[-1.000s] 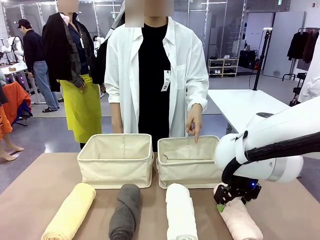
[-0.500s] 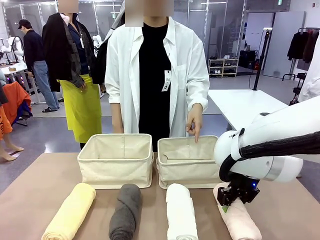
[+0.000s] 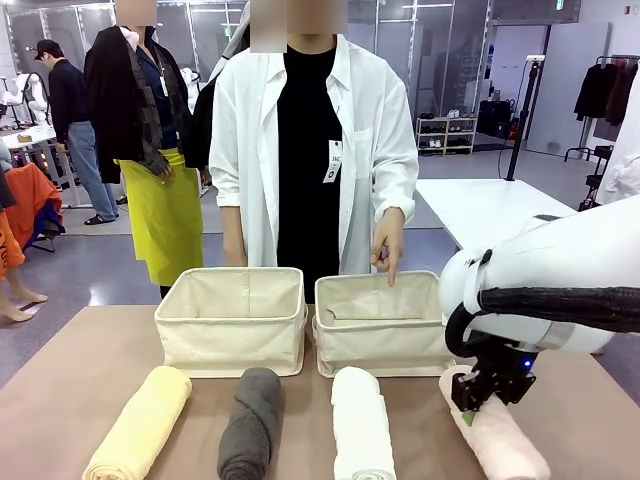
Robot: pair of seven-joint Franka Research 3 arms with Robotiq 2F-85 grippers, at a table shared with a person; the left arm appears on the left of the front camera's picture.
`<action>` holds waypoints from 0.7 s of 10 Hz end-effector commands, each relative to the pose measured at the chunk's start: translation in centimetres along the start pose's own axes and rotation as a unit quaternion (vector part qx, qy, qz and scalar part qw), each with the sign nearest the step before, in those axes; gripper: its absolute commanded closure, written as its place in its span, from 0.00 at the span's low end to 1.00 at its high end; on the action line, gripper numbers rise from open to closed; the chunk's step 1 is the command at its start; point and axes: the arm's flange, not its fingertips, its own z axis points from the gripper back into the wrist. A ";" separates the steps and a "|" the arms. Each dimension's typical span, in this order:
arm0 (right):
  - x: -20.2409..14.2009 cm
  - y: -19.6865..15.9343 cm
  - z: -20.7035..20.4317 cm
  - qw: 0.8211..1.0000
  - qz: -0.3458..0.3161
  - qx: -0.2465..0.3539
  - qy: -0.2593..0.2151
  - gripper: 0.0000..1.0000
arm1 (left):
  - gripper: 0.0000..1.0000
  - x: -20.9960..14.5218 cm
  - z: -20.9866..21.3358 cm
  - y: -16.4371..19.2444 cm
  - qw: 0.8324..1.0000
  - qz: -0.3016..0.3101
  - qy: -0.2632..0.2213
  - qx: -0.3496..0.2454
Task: Divide the towels into two baskets.
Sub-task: Pick up one hotel-folded towel and place it in the Fabric basket indicated by the person.
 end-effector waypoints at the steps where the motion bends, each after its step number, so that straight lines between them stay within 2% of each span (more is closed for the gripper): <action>1: -7.3 0.0 4.1 0.996 0.080 0.028 -0.001 1.00 | 0.00 -0.1 0.3 -0.2 1.000 -0.005 -0.001 -0.005; 2: -7.3 0.6 6.4 0.989 0.145 0.039 0.003 1.00 | 0.00 -0.1 0.3 -0.2 1.000 -0.005 -0.001 -0.005; 4: -7.2 1.8 10.9 0.955 0.297 0.027 -0.014 1.00 | 0.00 -0.1 0.3 -0.2 1.000 -0.005 -0.001 -0.005; 6: -7.4 4.5 13.8 0.902 0.430 0.031 -0.017 1.00 | 0.00 -0.1 0.3 -0.2 1.000 -0.005 -0.001 -0.005; 7: -7.7 6.8 14.9 0.861 0.507 0.035 -0.018 1.00 | 0.00 -0.1 0.3 -0.2 1.000 -0.005 -0.001 -0.005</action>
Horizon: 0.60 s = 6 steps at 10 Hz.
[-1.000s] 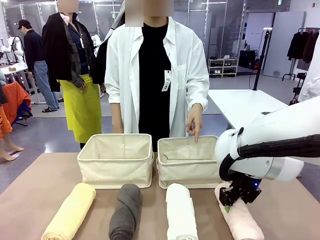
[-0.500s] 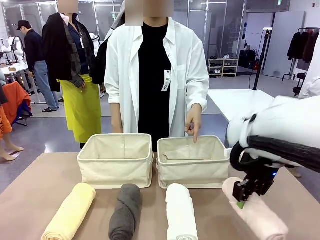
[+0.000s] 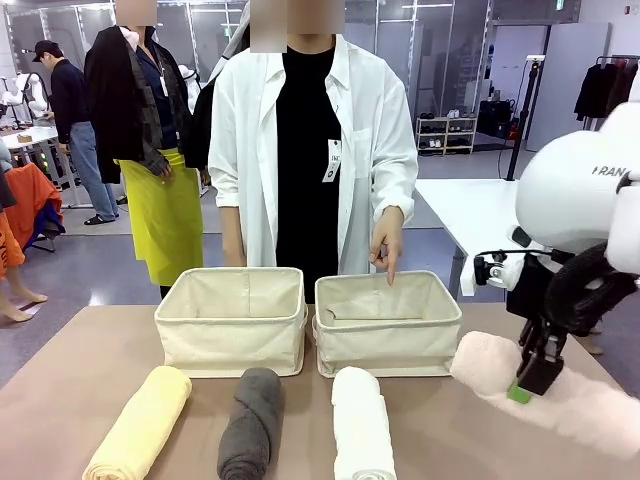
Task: Divide the towels into two baskets.
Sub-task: Pick up one hotel-folded towel and place it in the Fabric basket indicated by the person.
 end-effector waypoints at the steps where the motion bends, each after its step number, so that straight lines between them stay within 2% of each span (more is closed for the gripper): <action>1: 2.6 3.3 1.2 0.989 0.144 0.001 -0.014 1.00 | 0.00 -0.1 0.3 -0.2 1.000 -0.005 -0.002 -0.005; 3: 4.7 5.6 0.4 0.972 0.232 -0.030 0.021 1.00 | 0.00 -0.1 0.3 -0.2 1.000 -0.005 -0.002 -0.005; 4: 5.4 6.4 -0.1 0.969 0.245 -0.030 0.030 1.00 | 0.00 -0.1 0.3 -0.2 1.000 -0.005 -0.002 -0.005; 5: 4.5 5.9 1.1 0.980 0.196 -0.011 0.015 1.00 | 0.00 -0.1 0.3 -0.2 1.000 -0.005 -0.002 -0.005; 6: 4.5 5.9 1.1 0.980 0.196 -0.011 0.015 1.00 | 0.00 -0.1 0.3 -0.2 1.000 -0.005 -0.002 -0.005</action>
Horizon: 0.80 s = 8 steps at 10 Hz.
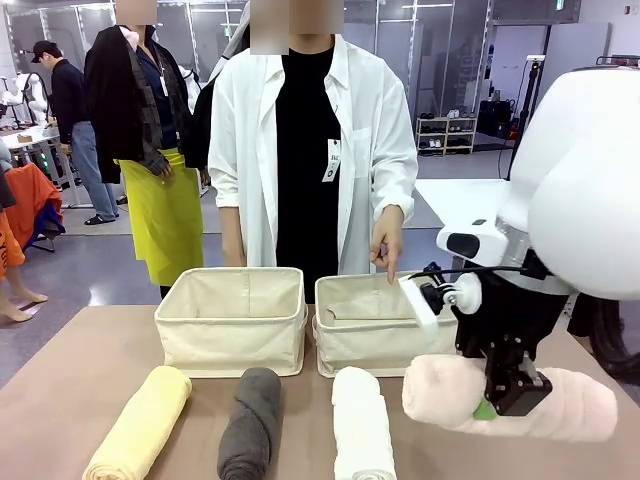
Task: Divide the towels into two baskets.
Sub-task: Pick up one hotel-folded towel and place it in the Fabric basket indicated by the person.
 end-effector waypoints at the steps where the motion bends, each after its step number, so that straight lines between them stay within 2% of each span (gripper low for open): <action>1: -1.2 -0.6 0.4 0.999 -0.034 -0.001 -0.006 1.00 | 0.00 -0.1 0.2 -0.2 1.000 -0.005 -0.001 -0.005; 4: -1.2 -0.6 0.4 0.999 -0.034 -0.001 -0.006 1.00 | 0.00 -0.1 0.2 -0.2 1.000 -0.005 -0.001 -0.005; 5: -1.9 -1.0 0.5 1.000 -0.026 0.002 -0.012 0.63 | 0.00 -0.1 0.2 -0.2 1.000 -0.005 -0.001 -0.005; 7: -0.1 -5.7 1.0 0.998 0.047 -0.041 -0.006 0.63 | 0.00 -0.1 0.2 -0.2 1.000 -0.005 -0.001 -0.005; 8: 0.4 -8.6 1.5 0.997 0.057 -0.059 0.003 0.63 | 0.00 -0.1 0.2 -0.2 1.000 -0.005 -0.001 -0.005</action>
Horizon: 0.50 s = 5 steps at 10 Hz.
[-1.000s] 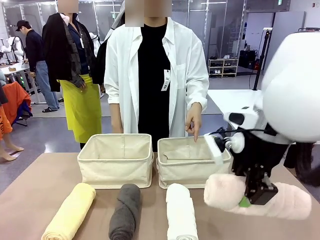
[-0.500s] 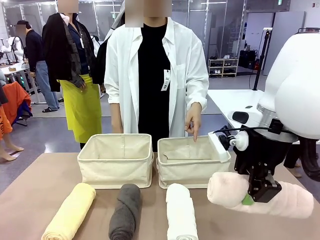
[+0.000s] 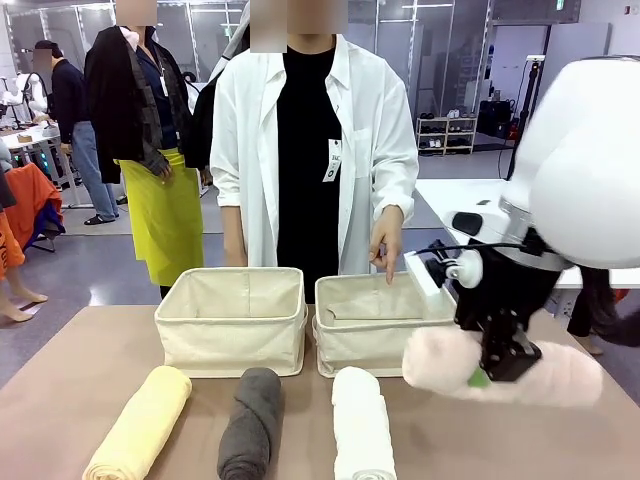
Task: Divide the towels into two baskets.
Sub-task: Pick up one hotel-folded towel and place it in the Fabric basket indicated by the person.
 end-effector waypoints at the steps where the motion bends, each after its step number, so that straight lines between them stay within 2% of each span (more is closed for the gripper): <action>1: 0.7 -6.1 0.6 0.999 0.034 -0.029 0.010 0.63 | 0.00 -0.1 0.3 -0.2 1.000 -0.005 -0.002 -0.005; 2: 1.2 -8.6 0.8 0.998 0.058 -0.031 -0.002 0.63 | 0.00 -0.1 0.3 -0.2 1.000 -0.005 -0.002 -0.005; 5: 3.0 -16.4 -1.1 0.996 0.087 -0.023 0.010 0.63 | 0.00 -0.1 0.3 -0.2 1.000 -0.005 -0.002 -0.005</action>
